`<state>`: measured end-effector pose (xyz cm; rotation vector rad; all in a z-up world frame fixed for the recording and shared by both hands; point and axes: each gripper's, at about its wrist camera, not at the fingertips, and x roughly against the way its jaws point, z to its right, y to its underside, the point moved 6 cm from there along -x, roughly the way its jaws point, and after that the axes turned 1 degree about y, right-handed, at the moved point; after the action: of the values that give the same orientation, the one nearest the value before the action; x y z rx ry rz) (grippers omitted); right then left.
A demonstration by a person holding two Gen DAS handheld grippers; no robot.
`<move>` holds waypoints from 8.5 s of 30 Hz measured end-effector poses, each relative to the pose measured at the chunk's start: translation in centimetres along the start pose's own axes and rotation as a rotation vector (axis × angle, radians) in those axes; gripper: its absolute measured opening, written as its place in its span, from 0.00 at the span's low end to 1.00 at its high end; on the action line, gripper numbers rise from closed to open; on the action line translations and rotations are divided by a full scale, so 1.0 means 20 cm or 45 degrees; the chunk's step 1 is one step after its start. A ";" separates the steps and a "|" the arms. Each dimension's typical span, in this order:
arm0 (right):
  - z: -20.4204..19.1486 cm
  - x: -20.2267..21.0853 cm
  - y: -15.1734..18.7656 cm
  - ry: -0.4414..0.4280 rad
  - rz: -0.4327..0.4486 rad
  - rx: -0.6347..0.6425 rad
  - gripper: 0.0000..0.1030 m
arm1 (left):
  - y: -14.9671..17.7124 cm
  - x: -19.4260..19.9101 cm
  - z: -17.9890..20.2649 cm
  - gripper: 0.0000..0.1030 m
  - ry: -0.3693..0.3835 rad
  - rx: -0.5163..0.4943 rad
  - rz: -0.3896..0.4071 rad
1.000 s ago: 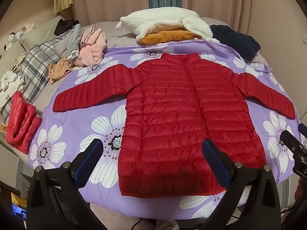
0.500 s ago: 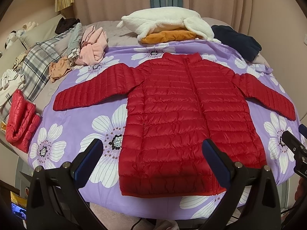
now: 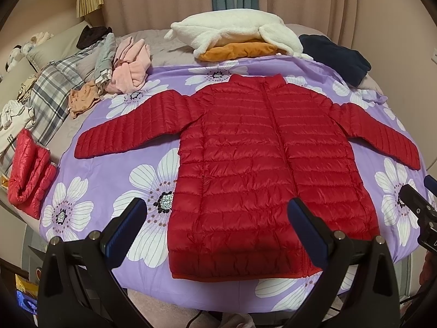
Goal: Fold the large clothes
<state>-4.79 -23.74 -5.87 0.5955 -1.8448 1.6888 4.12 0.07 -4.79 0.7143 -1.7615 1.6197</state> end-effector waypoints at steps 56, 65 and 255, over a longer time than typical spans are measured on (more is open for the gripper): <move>0.46 -0.30 0.12 -0.303 -0.052 -0.581 0.99 | 0.04 -0.36 -0.06 1.00 0.344 0.372 -0.182; 1.08 -0.48 0.19 -0.218 0.030 -1.031 0.99 | 0.00 -0.49 -0.19 1.00 0.437 0.632 -0.154; -0.09 -1.09 -0.41 -0.535 -0.261 -0.584 0.46 | -0.17 -0.76 -0.22 0.79 0.496 0.329 -0.085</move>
<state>17.02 -23.87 -14.26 0.9489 -2.2733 1.0071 16.96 3.65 -14.00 0.5204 -1.2557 1.8167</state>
